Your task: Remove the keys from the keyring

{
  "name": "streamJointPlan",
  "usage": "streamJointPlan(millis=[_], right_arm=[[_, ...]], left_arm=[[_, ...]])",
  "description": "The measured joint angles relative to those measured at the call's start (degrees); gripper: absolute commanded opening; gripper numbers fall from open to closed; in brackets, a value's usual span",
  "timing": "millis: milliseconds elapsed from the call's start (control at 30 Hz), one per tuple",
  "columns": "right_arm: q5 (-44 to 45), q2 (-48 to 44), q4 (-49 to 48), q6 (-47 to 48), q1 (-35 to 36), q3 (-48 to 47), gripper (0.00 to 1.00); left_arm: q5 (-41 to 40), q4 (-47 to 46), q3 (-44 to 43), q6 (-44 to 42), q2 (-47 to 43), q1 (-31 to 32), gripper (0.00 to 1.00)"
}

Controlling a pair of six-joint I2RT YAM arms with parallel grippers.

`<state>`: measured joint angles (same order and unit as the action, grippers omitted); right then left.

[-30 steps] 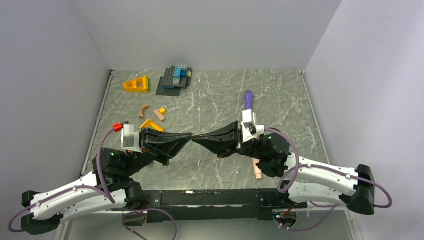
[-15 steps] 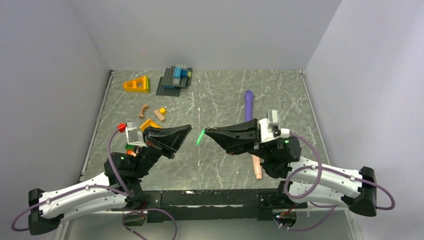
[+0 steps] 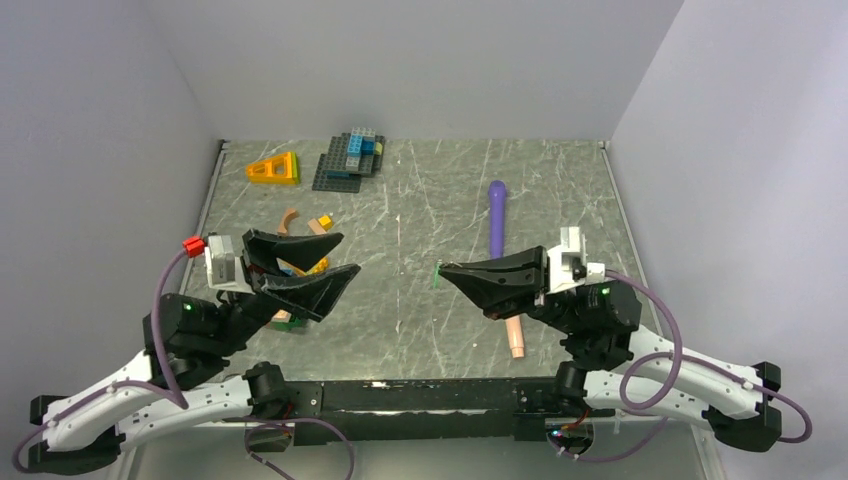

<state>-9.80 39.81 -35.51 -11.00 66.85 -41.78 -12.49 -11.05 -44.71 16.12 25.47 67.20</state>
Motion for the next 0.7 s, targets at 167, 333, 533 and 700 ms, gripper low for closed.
streamJointPlan(millis=[167,333,533,700], right_arm=[[-0.8,1.0,10.7,1.3,0.0,-2.6,0.0],[-5.0,6.3,22.5,3.3,0.0,-9.6,0.0],[-10.6,11.4,31.8,4.8,0.0,-14.6,0.0],[-14.0,13.0,34.9,5.1,0.0,-15.5,0.0]], left_arm=[[5.3,13.9,-7.8,-4.6,1.3,0.0,0.72],[12.6,26.1,-15.2,-9.4,5.1,0.0,0.66],[19.5,36.1,-17.6,-14.3,7.4,0.0,0.62],[22.1,38.8,-17.5,-16.7,7.0,0.0,0.6]])
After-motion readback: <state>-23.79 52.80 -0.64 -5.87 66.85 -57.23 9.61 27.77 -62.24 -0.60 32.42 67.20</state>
